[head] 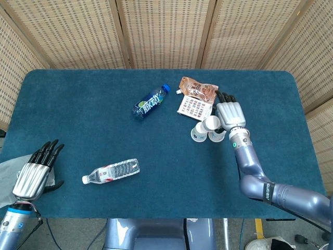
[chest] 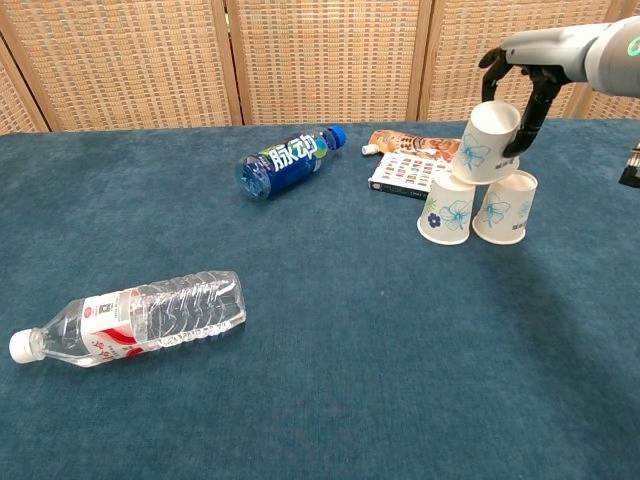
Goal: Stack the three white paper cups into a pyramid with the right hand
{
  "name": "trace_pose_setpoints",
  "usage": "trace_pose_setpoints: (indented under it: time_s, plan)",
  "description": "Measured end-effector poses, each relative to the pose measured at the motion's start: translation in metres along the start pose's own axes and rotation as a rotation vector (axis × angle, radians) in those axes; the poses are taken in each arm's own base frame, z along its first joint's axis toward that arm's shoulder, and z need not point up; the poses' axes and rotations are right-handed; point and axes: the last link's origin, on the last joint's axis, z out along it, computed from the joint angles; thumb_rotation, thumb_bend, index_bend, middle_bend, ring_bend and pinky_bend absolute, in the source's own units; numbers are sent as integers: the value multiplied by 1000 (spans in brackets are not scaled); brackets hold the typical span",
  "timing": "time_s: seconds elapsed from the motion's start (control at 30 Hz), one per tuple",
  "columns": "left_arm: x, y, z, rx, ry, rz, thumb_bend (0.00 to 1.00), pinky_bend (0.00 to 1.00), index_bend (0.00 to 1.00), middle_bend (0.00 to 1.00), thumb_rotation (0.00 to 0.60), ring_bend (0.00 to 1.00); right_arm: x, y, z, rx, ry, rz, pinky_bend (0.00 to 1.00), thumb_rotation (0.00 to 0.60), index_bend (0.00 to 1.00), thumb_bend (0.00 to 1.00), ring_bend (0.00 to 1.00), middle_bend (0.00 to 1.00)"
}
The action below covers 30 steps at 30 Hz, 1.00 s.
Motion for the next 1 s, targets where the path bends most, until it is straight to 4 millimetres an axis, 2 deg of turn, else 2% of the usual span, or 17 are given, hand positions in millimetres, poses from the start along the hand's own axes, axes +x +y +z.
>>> trace_pose_setpoints:
  time_s: [0.27,0.53,1.0]
  plan:
    - [-3,-1,2,6,-14,5,112,159,28,0,600,0,-6,3,6,-15,-20,-17,148,600,515,168,0,0]
    - [-4,0,2,6,-18,8,112,159,28,0,600,0,-2,3,5,-15,-15,-16,148,600,511,167,0,0]
    - [-2,0,1,2,-10,3,111,159,28,0,600,0,2,2,-3,-19,-42,-36,123,600,382,161,0,0]
